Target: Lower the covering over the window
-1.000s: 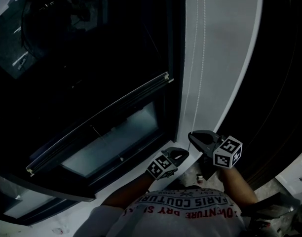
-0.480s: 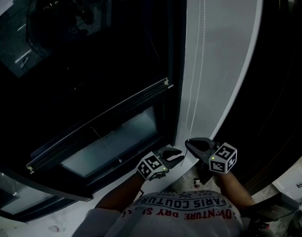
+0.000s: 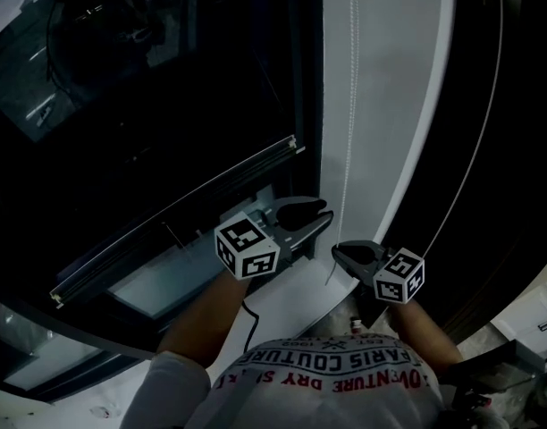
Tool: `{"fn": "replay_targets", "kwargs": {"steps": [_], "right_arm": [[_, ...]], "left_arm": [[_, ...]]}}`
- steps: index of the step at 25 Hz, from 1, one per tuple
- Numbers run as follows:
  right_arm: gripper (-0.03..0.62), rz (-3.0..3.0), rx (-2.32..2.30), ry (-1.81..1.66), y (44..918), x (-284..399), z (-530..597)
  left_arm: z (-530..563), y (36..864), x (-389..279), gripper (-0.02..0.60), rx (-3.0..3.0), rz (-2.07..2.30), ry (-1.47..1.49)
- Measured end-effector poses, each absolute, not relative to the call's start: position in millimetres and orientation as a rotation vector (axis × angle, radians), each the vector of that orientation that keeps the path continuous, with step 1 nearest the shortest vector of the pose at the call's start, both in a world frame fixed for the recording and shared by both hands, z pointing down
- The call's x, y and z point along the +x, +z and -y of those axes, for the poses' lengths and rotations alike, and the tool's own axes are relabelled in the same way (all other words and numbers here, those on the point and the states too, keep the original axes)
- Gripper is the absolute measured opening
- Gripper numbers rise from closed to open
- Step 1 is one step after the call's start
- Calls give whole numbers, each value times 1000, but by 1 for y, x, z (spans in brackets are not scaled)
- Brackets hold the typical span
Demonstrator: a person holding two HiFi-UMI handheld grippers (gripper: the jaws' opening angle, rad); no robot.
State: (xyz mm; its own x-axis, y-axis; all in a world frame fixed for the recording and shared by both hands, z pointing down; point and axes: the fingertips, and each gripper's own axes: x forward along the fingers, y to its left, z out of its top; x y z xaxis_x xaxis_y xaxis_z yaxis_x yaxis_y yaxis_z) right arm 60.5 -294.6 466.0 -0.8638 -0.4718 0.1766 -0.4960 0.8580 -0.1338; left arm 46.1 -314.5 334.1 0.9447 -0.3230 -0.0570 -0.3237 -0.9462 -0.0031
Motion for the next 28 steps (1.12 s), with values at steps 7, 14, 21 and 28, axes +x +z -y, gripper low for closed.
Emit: {"fn": "replay_targets", "kwargs": {"steps": [7,14,21,28], "right_arm": [[8,2902,745,266,465,59,284],[8,2908,760,266,464,56,284],[8,2910,781,258,464,55,283],[8,2928,788,284,461,56,280]], "left_arm": [[316,253,71,114,-3033,-424,134],[325,235,74,110,-3081,-480,150],[324,234,74,15,-3108,-513,125],[317,232,73,8,-3115,-514,116]]}}
